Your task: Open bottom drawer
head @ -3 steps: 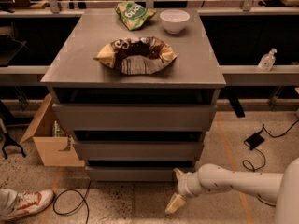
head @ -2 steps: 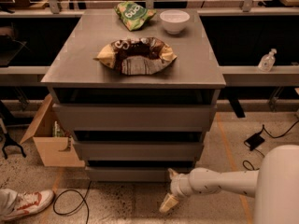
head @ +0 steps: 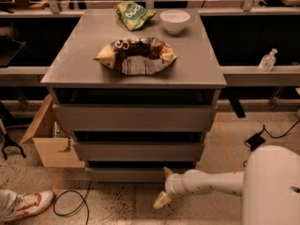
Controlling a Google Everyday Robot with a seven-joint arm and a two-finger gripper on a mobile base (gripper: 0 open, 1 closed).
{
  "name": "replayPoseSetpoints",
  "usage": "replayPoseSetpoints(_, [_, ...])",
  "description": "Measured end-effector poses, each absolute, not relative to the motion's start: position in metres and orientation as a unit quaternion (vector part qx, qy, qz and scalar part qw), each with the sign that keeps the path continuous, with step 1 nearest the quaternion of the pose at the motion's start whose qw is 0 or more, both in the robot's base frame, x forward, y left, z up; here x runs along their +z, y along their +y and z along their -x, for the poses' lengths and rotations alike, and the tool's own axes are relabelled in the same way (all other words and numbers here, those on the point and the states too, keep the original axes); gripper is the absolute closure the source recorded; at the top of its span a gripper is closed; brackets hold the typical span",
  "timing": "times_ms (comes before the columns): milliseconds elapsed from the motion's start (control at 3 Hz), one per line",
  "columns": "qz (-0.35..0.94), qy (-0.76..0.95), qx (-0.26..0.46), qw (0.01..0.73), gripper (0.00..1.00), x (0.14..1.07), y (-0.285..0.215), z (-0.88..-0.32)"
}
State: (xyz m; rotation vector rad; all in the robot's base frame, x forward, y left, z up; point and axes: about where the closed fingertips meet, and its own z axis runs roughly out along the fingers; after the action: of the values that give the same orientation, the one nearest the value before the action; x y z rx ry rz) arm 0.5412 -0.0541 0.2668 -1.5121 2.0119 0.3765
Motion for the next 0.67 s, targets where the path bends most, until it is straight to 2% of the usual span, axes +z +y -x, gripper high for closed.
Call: replayPoseSetpoints(667, [0.586,0.745,0.122,0.294,0.00,0.241,-0.056,-0.577])
